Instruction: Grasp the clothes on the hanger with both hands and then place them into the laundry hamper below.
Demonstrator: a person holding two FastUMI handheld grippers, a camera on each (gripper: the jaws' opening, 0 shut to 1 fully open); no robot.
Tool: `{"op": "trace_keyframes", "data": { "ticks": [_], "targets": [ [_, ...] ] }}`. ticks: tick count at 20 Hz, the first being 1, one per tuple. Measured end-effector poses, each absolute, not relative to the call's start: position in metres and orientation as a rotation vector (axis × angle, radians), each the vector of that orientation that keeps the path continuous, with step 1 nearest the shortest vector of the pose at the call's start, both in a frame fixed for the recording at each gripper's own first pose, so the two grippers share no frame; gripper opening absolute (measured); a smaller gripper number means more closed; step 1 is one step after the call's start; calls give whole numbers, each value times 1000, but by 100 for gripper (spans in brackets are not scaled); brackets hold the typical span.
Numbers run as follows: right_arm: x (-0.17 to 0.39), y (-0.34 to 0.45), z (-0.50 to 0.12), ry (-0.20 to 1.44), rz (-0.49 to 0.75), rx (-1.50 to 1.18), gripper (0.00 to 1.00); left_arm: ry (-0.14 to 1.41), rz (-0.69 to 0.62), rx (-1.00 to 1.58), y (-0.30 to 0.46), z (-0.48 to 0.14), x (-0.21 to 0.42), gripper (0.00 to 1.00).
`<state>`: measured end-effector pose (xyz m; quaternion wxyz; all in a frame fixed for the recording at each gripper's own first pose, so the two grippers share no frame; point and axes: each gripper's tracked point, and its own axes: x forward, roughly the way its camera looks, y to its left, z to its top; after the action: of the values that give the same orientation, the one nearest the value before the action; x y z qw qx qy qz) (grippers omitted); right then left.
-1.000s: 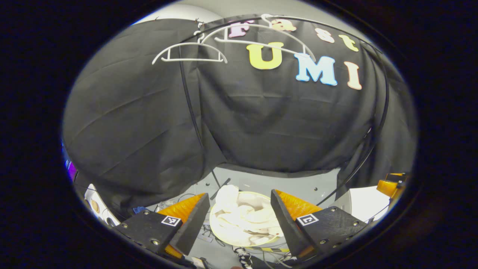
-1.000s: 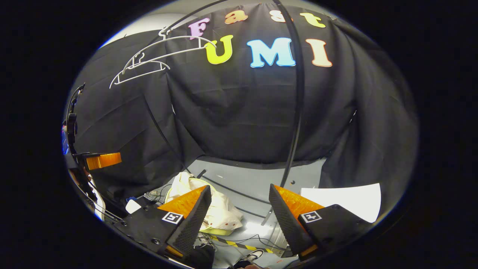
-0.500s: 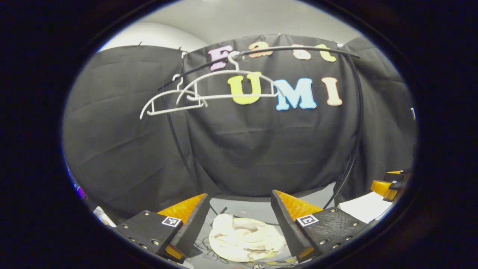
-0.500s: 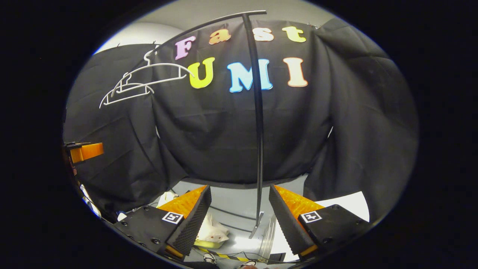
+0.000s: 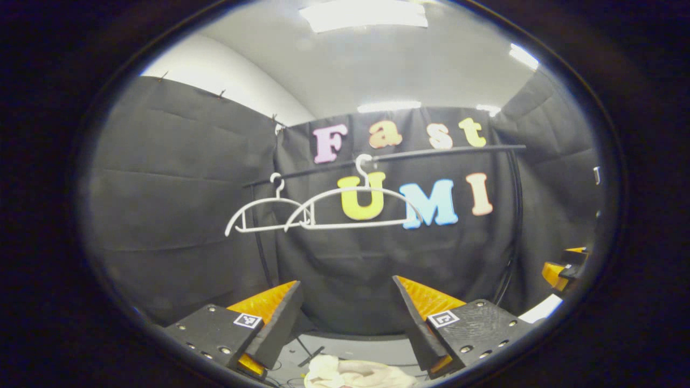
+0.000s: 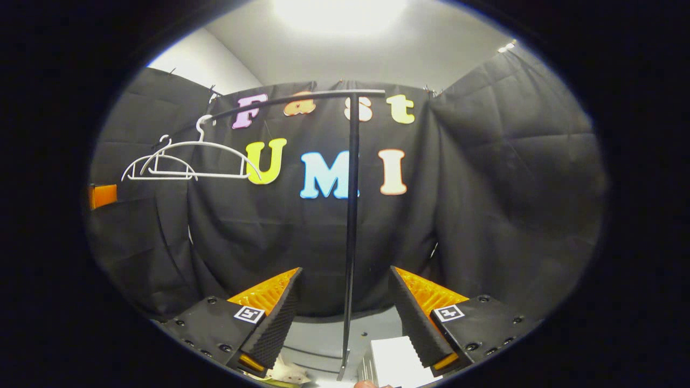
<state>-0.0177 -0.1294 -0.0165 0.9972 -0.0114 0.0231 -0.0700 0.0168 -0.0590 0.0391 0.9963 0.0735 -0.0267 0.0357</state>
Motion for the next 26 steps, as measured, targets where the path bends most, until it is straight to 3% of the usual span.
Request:
{"op": "trace_keyframes", "data": {
  "ticks": [6, 7, 9, 14, 17, 18, 19, 22, 23, 26],
  "targets": [
    [-13, -101, 38, -86, -158, 32, 95, -148, -6, 50, -39, 57, 31, 95],
    [-16, -103, 38, -97, -178, 40, 99, -154, -16, 53, -38, 56, 33, 95],
    [-19, -104, 33, -86, -216, 53, 95, -135, -34, 58, -38, 46, 34, 95],
    [-28, -108, 15, -66, -296, 25, 99, -73, -114, 87, -52, 19, 36, 95],
    [-29, -98, 11, -54, -277, 19, 95, -23, -120, 61, -49, -4, 38, 95],
    [-29, -95, 10, -44, -267, 21, 99, -15, -126, 48, -51, -9, 35, 95],
    [-28, -94, 9, -35, -266, 20, 95, -13, -125, 39, -49, -13, 32, 96],
    [-23, -92, 8, -12, -280, 23, 99, -3, -120, 42, -35, -24, 25, 95],
    [-24, -89, 8, -6, -281, 29, 95, 0, -115, 49, -32, -23, 24, 95],
    [-26, -78, 11, -17, -266, 53, 99, -8, -34, 70, -2, -28, 16, 94]
  ]
}}
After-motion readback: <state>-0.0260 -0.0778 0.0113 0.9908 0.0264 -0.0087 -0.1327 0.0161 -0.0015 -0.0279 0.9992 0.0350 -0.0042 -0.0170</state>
